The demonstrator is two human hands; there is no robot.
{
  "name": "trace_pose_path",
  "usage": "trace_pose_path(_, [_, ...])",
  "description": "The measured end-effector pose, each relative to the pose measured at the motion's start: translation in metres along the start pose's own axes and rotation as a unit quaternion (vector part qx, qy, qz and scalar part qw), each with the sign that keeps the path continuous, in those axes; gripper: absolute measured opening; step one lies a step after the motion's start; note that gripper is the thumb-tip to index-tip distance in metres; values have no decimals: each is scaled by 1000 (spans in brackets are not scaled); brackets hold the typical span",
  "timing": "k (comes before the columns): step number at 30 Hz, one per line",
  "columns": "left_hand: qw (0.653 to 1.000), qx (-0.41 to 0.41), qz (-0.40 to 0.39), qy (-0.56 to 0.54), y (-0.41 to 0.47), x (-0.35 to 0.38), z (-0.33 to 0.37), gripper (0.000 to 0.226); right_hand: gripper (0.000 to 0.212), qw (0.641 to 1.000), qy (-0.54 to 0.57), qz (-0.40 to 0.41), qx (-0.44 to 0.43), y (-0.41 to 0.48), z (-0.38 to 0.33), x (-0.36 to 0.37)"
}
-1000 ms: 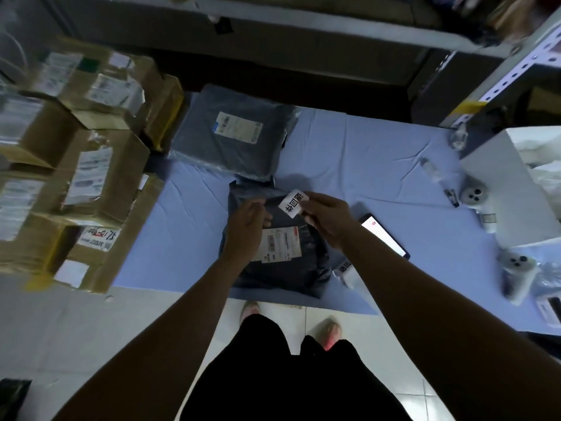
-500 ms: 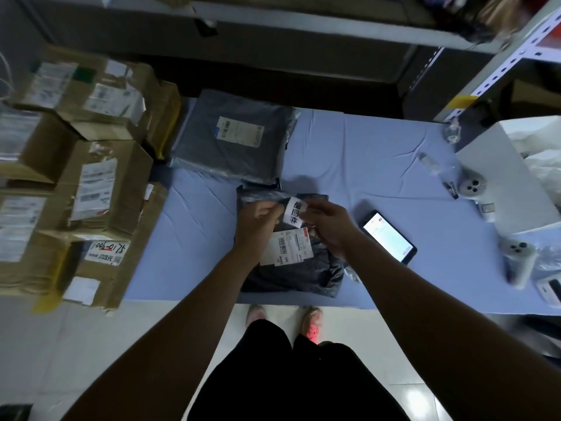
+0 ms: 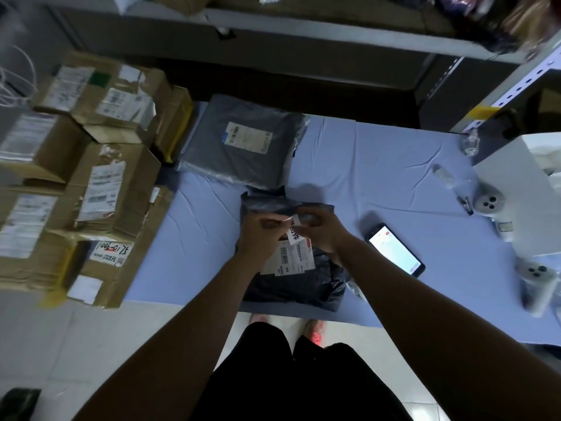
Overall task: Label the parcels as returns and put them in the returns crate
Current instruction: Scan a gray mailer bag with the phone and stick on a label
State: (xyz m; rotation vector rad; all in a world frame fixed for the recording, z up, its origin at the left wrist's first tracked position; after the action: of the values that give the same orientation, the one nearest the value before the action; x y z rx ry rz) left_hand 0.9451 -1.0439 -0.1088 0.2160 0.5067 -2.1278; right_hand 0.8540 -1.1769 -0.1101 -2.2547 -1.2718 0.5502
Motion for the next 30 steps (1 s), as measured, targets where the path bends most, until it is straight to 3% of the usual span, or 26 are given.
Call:
trace_pose_path(3, [998,-45,41,-4,-3,2,-9,11,52,999,-21,1,25,9,3,1])
trace_pose_path(6, [993,-83,78,-38,-6,4,-16,12,57,999,-23,25,36,19,6,-1])
trace_pose_path(9, [986,-115,114,-42,-5,7,-26,2,46,997,-52,60,3,26,1,-2])
trace_pose_path(12, [981,-67,154,101,-2,7,-30,10,31,986,-137,91,-41,34,-5,0])
trace_pose_path(15, [966,-27,130,223,3,14,-35,17,22,964,-240,91,-70,42,-8,4])
trace_pose_path(21, [950,-8,123,286,13,22,-40,13,20,915,-388,53,-96,54,1,19])
trace_pose_path(24, [926,77,64,365,17,27,-40,35,18,892,-426,47,-145,51,3,23])
trace_pose_path(27, [915,114,-28,385,17,29,-43,30,18,888,-422,-2,-182,48,12,19])
trace_pose_path(30, [903,101,-26,417,20,20,-42,28,23,884,-435,17,-170,45,15,9])
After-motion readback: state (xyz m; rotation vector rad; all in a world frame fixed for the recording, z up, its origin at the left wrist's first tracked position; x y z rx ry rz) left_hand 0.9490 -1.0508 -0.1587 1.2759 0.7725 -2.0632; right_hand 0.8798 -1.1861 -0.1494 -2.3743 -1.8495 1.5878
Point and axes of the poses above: each hand's wrist, its own y-axis towards the middle knuckle, its own x-axis out of the palm, z = x × y, the point moved 5 cm from there along y, towards the middle knuckle, and after that the axes turned 7 degrees about y, right-handed, at the moved point
